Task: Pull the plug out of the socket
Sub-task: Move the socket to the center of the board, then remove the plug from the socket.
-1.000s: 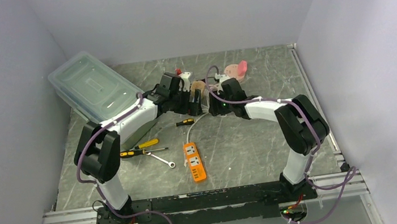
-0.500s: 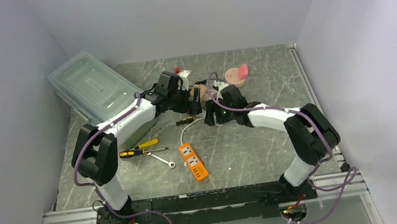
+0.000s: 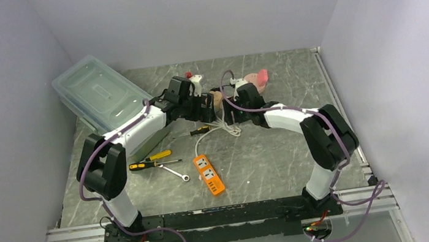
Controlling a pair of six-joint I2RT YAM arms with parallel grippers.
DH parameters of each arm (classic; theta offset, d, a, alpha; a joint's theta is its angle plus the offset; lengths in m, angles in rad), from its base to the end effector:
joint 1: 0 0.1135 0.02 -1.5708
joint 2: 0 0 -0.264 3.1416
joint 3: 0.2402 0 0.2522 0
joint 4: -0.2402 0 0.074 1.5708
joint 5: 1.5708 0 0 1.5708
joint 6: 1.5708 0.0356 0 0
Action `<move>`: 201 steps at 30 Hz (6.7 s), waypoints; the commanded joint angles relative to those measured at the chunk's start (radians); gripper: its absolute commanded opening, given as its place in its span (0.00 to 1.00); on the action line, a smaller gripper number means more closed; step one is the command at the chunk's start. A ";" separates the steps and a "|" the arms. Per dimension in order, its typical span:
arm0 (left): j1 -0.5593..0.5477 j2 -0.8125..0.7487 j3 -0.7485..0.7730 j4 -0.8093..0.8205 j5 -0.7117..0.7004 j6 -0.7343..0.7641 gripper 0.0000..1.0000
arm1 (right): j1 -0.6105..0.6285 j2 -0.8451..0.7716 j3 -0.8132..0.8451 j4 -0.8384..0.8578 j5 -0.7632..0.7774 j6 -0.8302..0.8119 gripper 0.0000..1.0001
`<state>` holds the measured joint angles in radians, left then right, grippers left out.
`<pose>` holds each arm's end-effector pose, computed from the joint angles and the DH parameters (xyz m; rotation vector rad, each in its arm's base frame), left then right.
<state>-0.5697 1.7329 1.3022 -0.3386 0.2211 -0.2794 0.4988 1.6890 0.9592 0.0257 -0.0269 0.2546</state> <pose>0.3228 -0.2160 0.2506 0.4618 2.3736 -0.6659 0.3132 0.1717 0.1861 -0.2957 2.2919 0.4222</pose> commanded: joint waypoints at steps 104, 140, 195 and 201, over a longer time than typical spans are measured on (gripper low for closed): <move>0.017 -0.180 -0.048 -0.063 0.069 -0.023 0.99 | 0.273 -0.048 -0.096 0.101 0.244 -0.129 0.91; 0.034 -0.168 -0.112 0.125 0.422 -0.141 0.98 | 0.256 -0.607 -0.525 0.504 0.381 -0.112 0.00; -0.050 0.019 -0.130 0.269 0.593 -0.300 0.51 | 0.257 -0.702 -0.607 0.635 0.131 -0.016 0.00; -0.047 0.005 -0.134 0.260 0.567 -0.303 0.45 | 0.257 -0.689 -0.603 0.640 0.114 -0.012 0.00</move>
<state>-0.6163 1.7515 1.1603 -0.1154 0.7998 -0.5663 0.7502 1.0077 0.2909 0.5026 0.1486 0.2043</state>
